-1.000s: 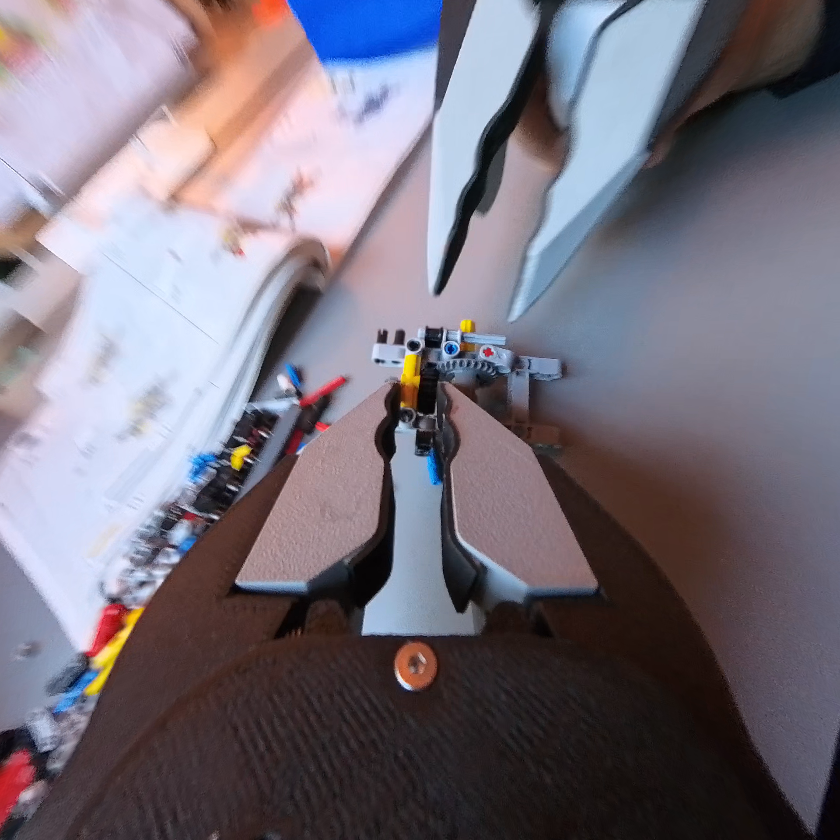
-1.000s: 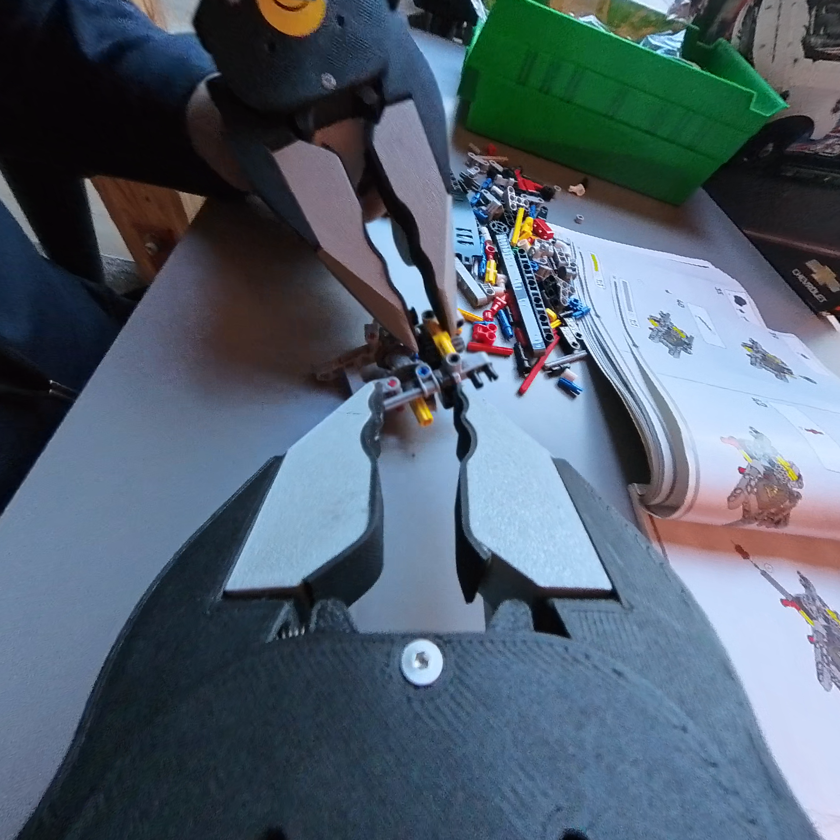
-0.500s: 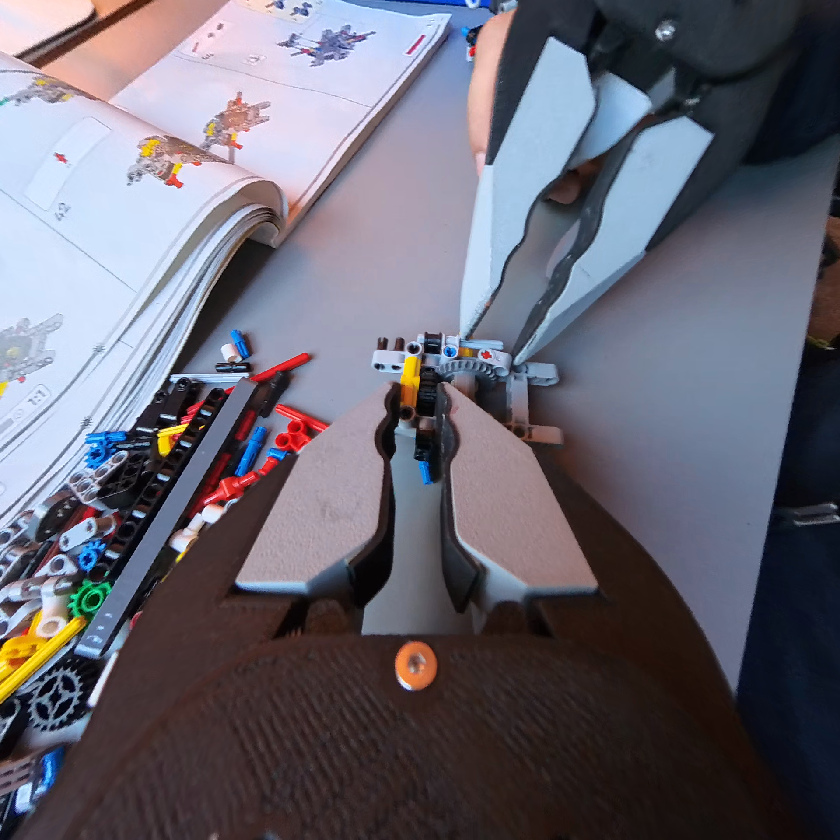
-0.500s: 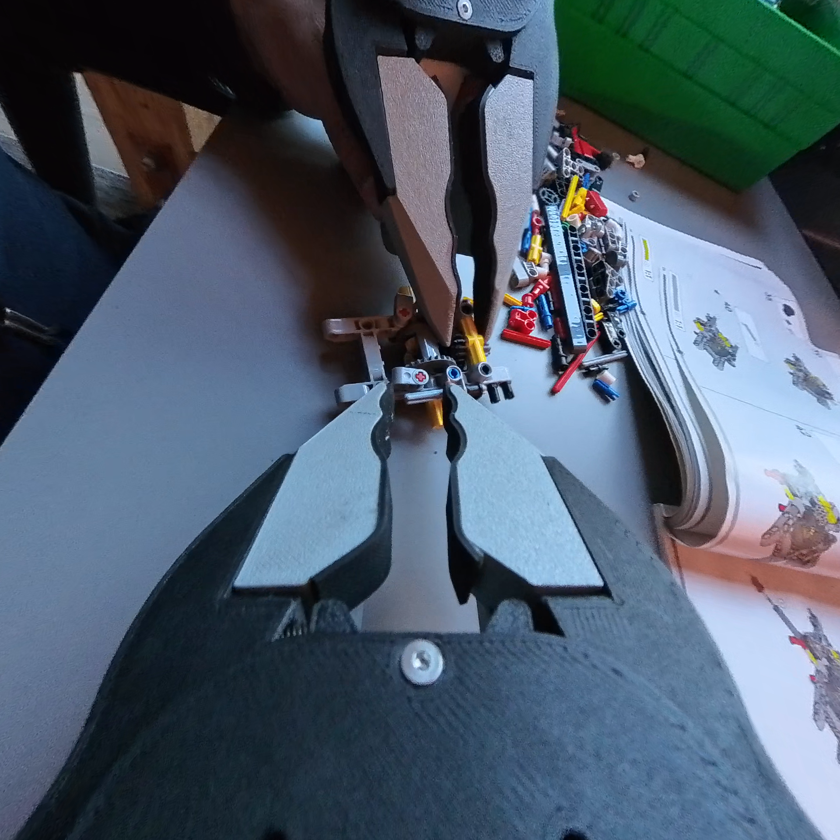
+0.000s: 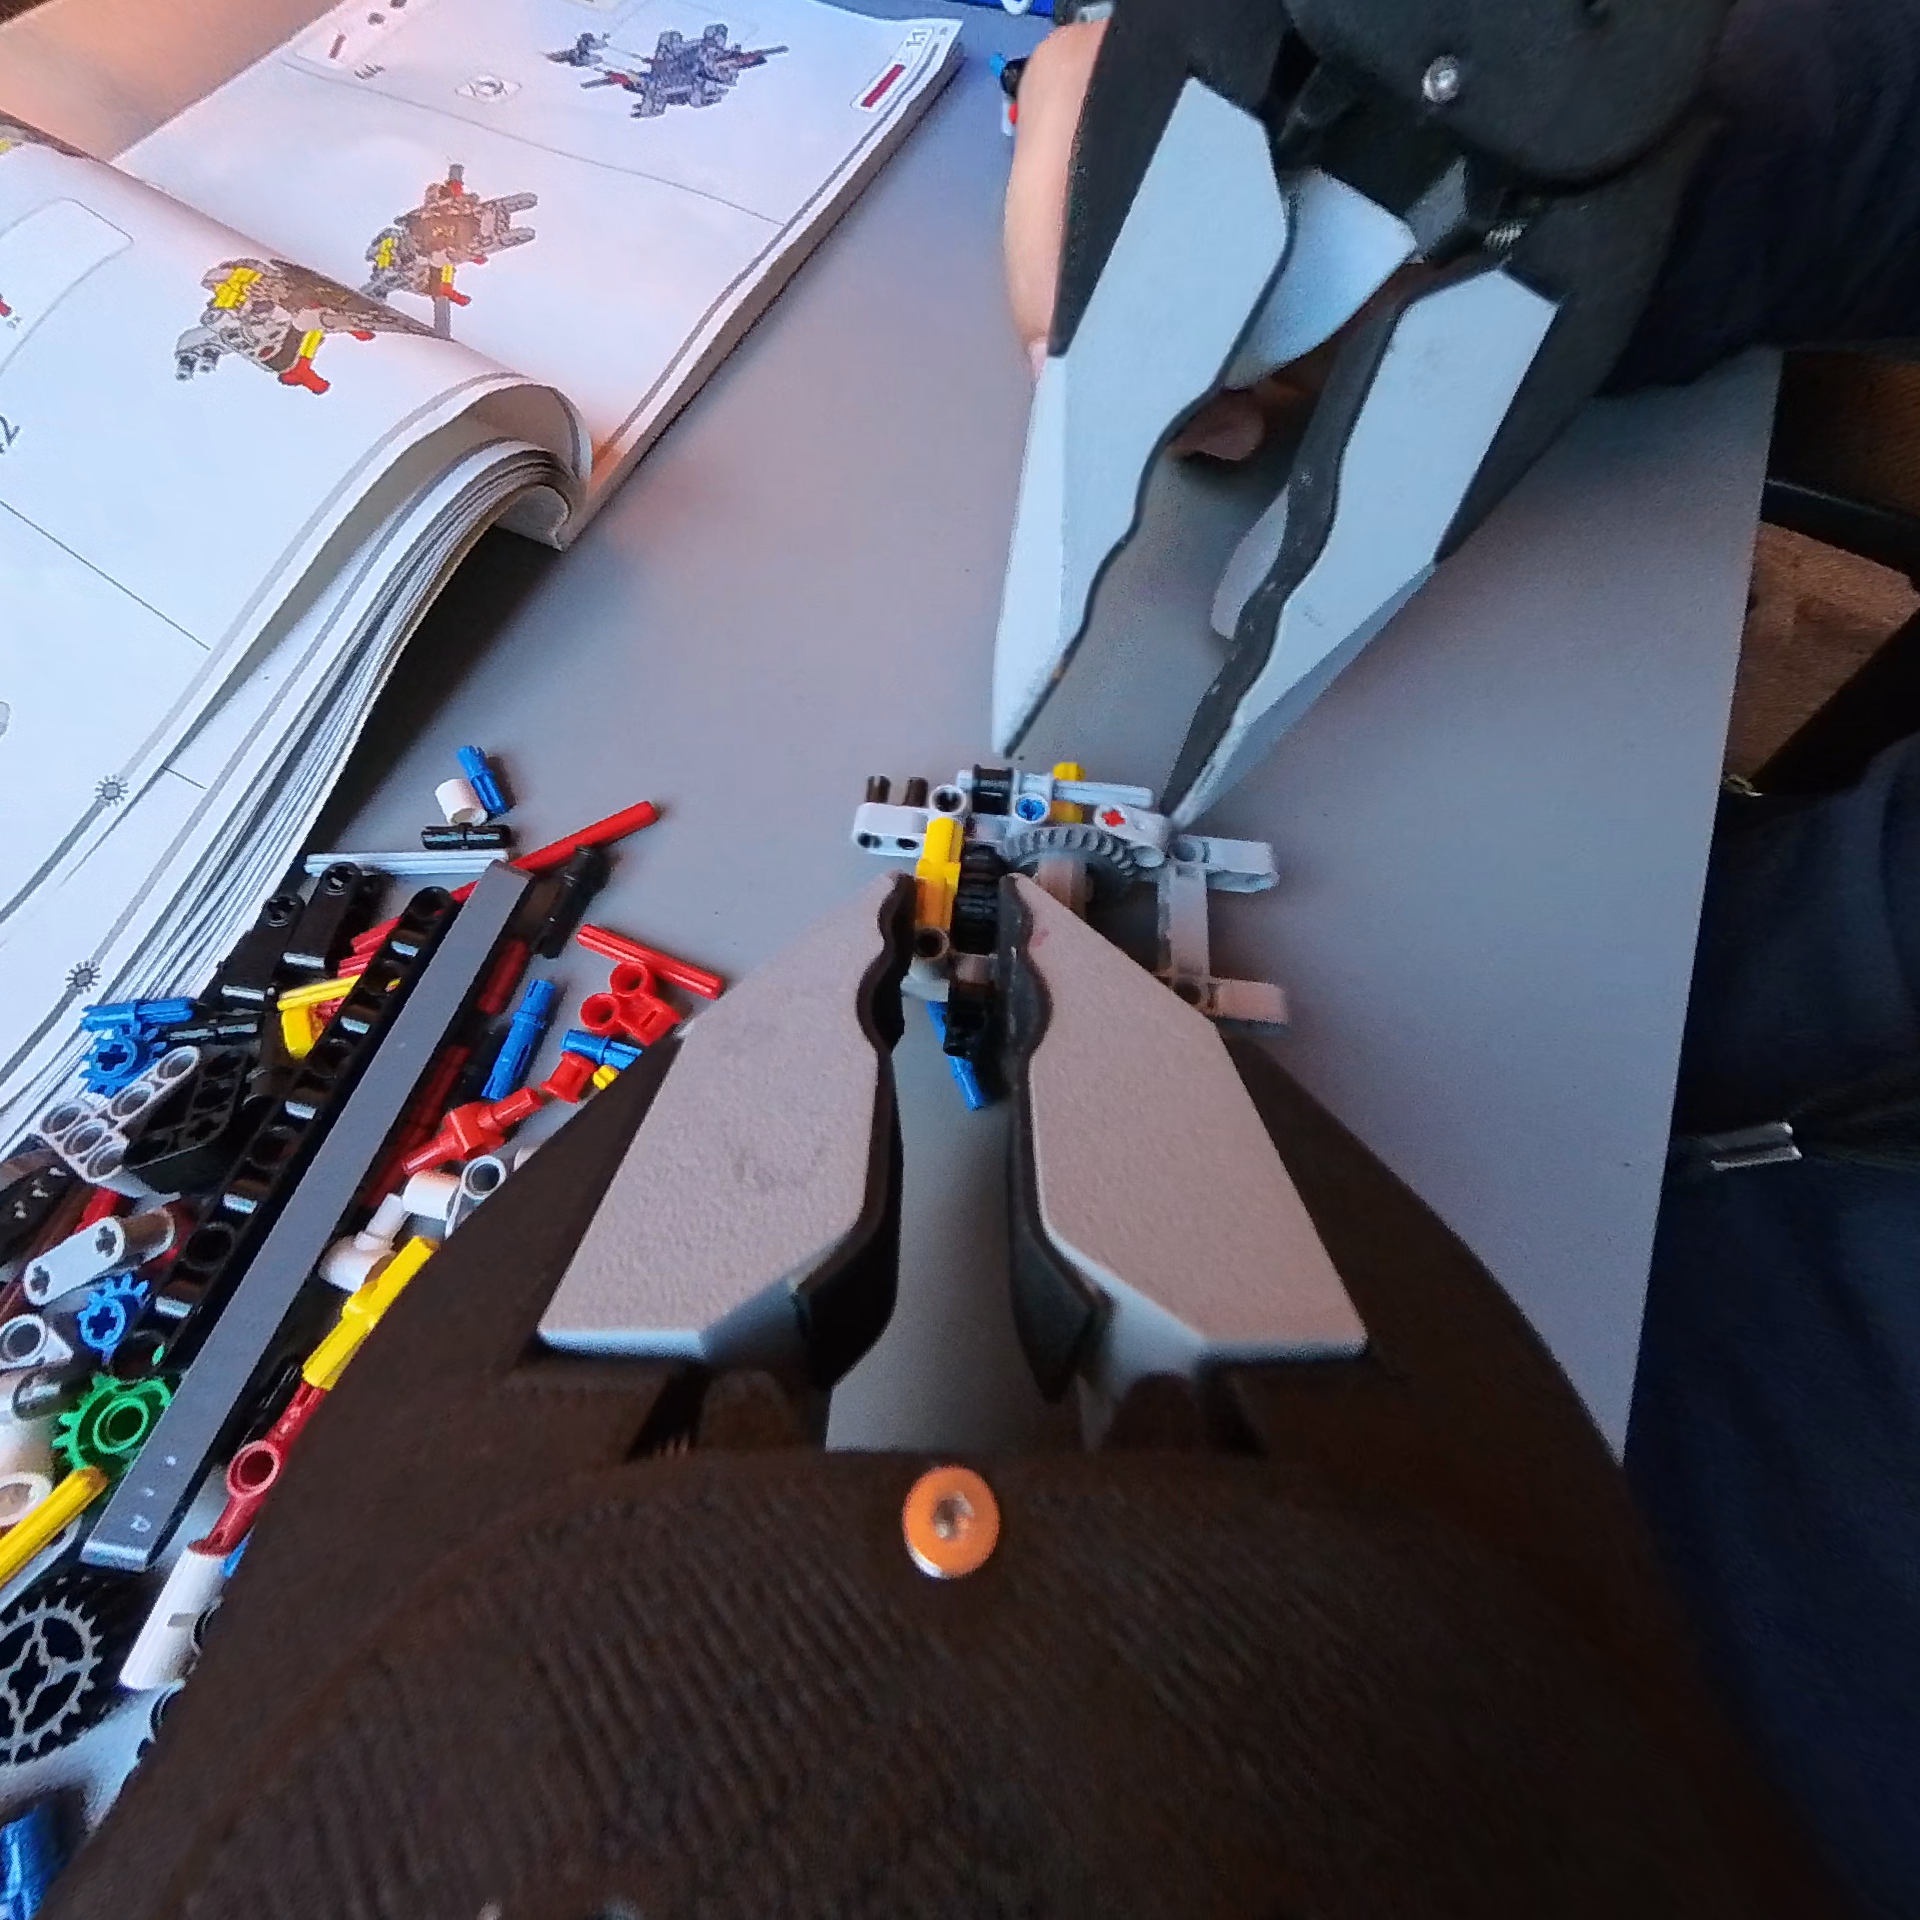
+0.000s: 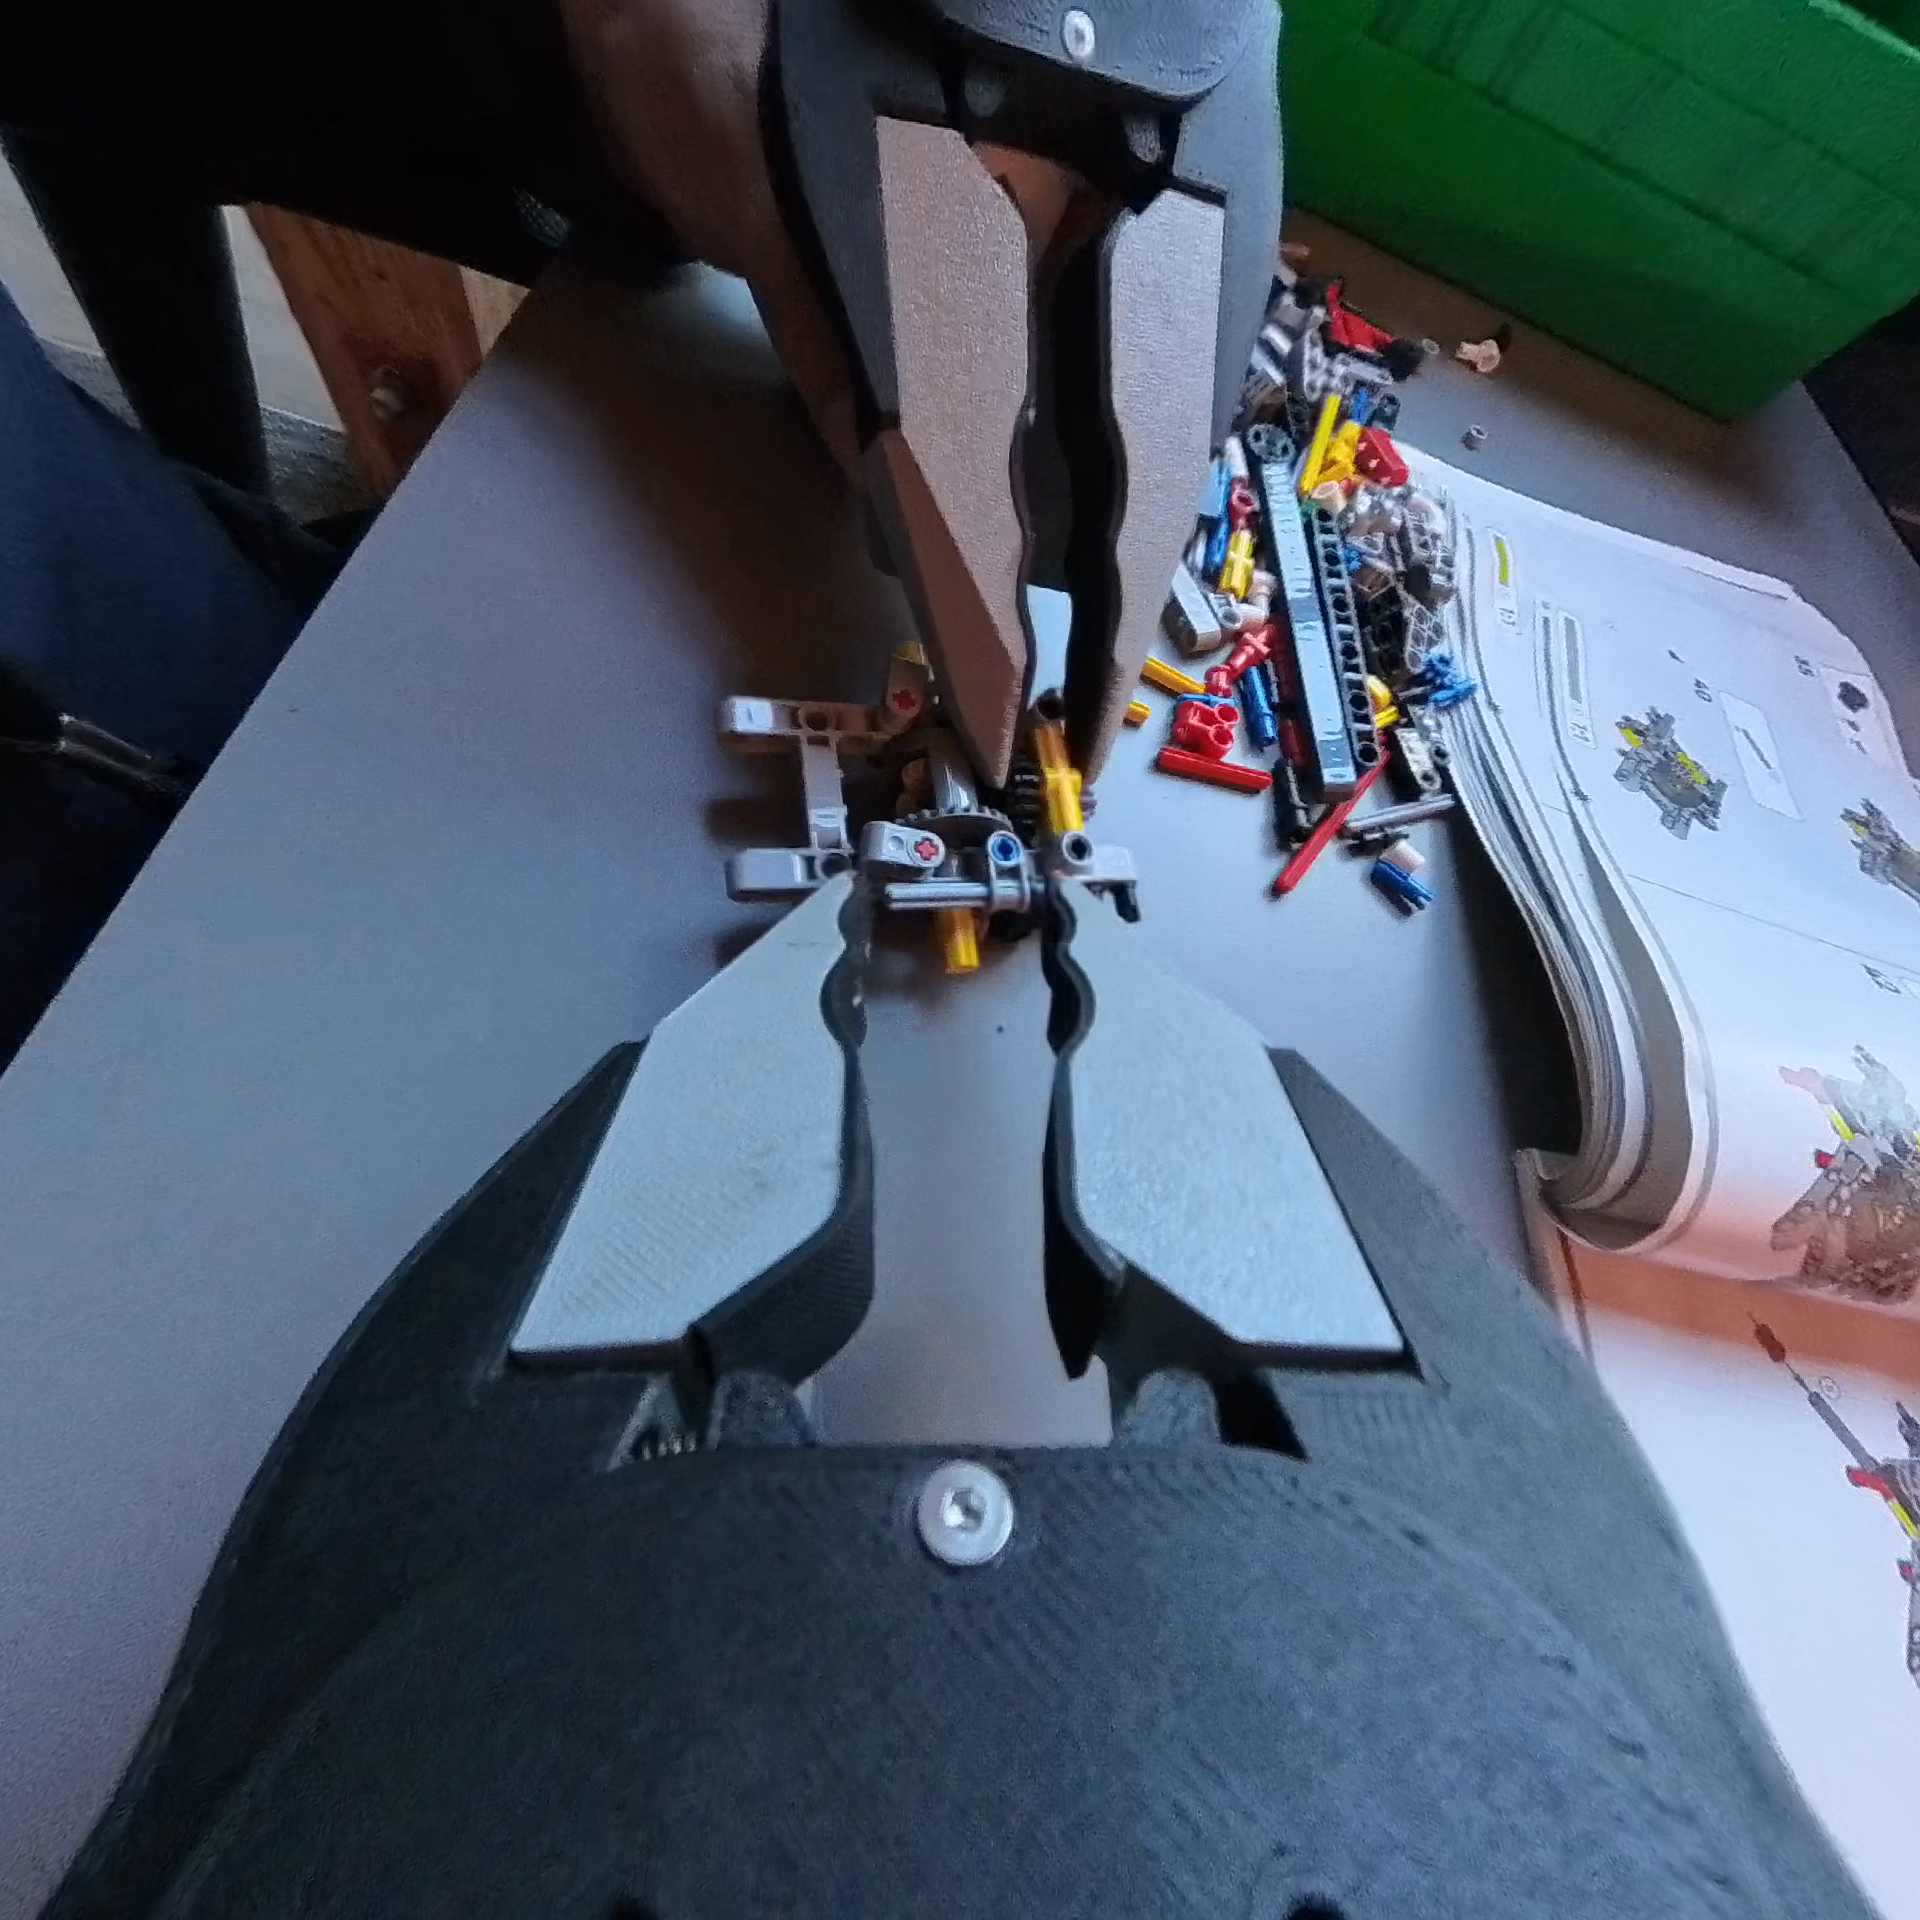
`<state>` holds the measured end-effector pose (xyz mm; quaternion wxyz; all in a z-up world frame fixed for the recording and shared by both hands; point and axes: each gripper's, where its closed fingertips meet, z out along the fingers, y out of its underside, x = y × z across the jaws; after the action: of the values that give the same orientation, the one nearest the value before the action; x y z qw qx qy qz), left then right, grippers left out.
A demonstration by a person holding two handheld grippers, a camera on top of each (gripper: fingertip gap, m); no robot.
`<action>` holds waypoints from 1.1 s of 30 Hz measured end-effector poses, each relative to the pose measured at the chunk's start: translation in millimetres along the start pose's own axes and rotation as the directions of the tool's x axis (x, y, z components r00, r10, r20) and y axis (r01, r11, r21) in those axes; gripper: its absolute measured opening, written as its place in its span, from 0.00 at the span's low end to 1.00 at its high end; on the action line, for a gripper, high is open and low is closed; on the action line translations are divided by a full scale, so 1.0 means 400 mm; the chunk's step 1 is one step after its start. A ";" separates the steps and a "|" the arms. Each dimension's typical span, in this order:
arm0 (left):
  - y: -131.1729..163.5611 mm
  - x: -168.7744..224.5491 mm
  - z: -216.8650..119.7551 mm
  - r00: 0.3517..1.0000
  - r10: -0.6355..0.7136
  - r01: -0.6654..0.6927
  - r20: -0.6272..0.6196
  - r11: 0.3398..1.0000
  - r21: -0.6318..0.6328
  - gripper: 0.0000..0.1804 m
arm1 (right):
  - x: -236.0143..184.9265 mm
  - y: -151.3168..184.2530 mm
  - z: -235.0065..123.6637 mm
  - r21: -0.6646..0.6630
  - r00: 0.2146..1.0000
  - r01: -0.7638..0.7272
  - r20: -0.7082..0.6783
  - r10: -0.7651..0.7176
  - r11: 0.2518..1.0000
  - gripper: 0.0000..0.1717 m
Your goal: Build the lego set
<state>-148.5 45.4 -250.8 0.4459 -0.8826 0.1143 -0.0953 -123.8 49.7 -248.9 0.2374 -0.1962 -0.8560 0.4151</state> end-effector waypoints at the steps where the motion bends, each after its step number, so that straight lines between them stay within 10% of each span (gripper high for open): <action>1: 0.000 0.000 0.000 1.000 0.001 -0.001 0.001 1.000 0.000 0.08 | 0.000 0.001 0.000 -0.003 1.000 -0.004 0.003 0.004 1.000 0.17; 20: -0.034 -0.022 -0.071 0.983 0.033 -0.061 0.178 0.986 0.155 0.22 | 0.006 0.005 -0.018 0.018 0.999 0.046 -0.029 -0.046 0.999 0.15; 33: 0.141 -0.028 -0.314 0.873 -0.111 0.094 0.474 0.994 0.061 0.18 | 0.092 0.047 -0.052 -0.024 0.977 -0.009 -0.215 0.004 1.000 0.11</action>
<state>-199.7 -79.8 -223.8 0.4704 -0.8755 -0.0475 0.0992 -139.0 93.0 -243.6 0.3249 -0.2458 -0.8298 0.3815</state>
